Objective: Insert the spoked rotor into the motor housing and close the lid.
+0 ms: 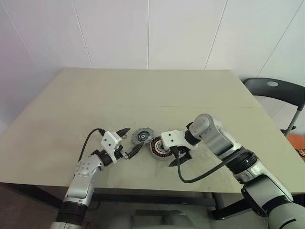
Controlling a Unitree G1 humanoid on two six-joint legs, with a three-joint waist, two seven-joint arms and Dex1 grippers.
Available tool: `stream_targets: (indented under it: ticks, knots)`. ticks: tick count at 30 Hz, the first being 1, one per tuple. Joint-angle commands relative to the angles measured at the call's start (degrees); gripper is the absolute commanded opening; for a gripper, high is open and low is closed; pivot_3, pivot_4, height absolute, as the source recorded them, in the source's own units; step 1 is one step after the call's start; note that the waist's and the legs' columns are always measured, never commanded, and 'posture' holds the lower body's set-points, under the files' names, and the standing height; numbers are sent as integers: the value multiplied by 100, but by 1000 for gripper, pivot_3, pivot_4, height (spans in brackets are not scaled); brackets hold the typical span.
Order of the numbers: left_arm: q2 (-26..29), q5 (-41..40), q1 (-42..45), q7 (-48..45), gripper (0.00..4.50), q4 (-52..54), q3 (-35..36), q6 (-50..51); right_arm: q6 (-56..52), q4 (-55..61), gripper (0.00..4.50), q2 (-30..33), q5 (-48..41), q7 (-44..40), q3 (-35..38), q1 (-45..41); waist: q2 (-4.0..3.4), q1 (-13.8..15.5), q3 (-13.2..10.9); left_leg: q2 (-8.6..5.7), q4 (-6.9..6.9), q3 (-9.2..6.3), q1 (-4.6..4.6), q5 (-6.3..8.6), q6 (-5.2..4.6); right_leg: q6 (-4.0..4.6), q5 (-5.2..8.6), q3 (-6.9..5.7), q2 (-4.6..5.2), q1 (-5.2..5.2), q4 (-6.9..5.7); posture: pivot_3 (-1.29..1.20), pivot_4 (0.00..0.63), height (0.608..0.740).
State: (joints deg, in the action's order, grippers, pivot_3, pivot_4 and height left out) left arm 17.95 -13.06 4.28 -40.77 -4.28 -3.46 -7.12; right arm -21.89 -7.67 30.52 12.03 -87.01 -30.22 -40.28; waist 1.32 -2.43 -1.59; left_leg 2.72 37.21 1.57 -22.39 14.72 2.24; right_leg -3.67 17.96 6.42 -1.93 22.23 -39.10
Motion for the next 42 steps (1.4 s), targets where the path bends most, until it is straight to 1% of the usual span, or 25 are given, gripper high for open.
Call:
stream_targets:
  ticks: [1, 3, 7, 9, 12, 16, 23, 26, 28, 36, 42]
  knots:
    - [16, -39, 97, 16, 4500, 158, 66, -69, -401, 72, 4060, 76, -619, -457, 197, -100, -1, 1, -1, 0, -1, 0, -1, 0, 0, 0, 0, 0, 0, 2, 0, 0, 0, 740]
    - [23, -47, 100, 10, 4500, 183, 63, -44, -529, 116, 4060, 104, -875, -538, 326, -153, -3, -7, -3, 0, -1, -1, -2, 0, 0, 0, 0, 0, 0, 3, 0, 0, 0, 740]
    - [46, -66, 114, -3, 4500, 224, 72, 4, -946, 348, 4060, 130, -1711, -549, 548, -202, -6, -23, -5, 2, 0, -3, -1, 0, 0, 0, 0, 0, -3, 4, -2, 0, 0, 740]
    - [94, -86, 82, -11, 4500, 281, 114, 38, -1174, 437, 4060, 29, -2051, -535, 765, -228, -6, -21, -5, 4, 0, -4, -1, 0, 0, 0, 0, 0, -6, 4, -3, 0, 0, 740]
    - [209, -128, -36, -27, 4500, 364, 207, 86, -1377, 396, 4060, -167, -2413, -248, 1074, -280, -6, -28, -5, 7, 0, -6, -1, 0, 0, 0, 0, 0, -9, 6, -4, 0, 0, 740]
    - [375, -187, -245, -32, 4500, 438, 388, 96, -1385, 139, 4060, -372, -2605, 307, 1434, -321, -7, -23, -6, 10, -2, -7, -1, 0, 0, 1, 0, 2, -10, 7, -4, 0, 0, 740]
    - [607, -200, -663, -39, 4500, 313, 679, -13, -1136, -455, 4060, -929, -2776, 1886, 2341, -303, -11, -24, -8, 11, -3, -3, -2, 0, 0, 2, 1, 7, -7, 11, -4, 0, 0, 740]
    - [646, 50, -623, 131, 4500, 101, 671, -87, -1076, -422, 4060, -1189, -3037, 2493, 2839, -240, -11, -17, -8, 10, -5, -2, -5, 0, 0, 1, 0, 8, -7, 14, -3, 0, 0, 740]
    - [676, 392, -514, 330, 4500, -78, 535, -55, -1087, -294, 4060, -1288, -3192, 2760, 3049, -123, -11, -15, -8, 10, -6, -1, -5, 0, 0, 1, 0, 8, -7, 14, -3, 0, 0, 740]
    - [484, 692, -29, 799, 4500, -572, 444, 125, -930, 348, 4060, -1301, -3481, 3080, 3106, 503, -12, -21, -9, 10, -6, 1, -6, 0, 0, -1, 0, 9, -8, 13, -3, 0, 0, 740]
    - [390, 699, 216, 893, 4500, -827, 436, 233, -1081, 691, 4060, -1319, -3760, 3246, 3155, 715, -13, -46, -9, 11, -8, -1, -6, 0, 0, -1, -1, 12, -10, 14, -4, 0, 0, 740]
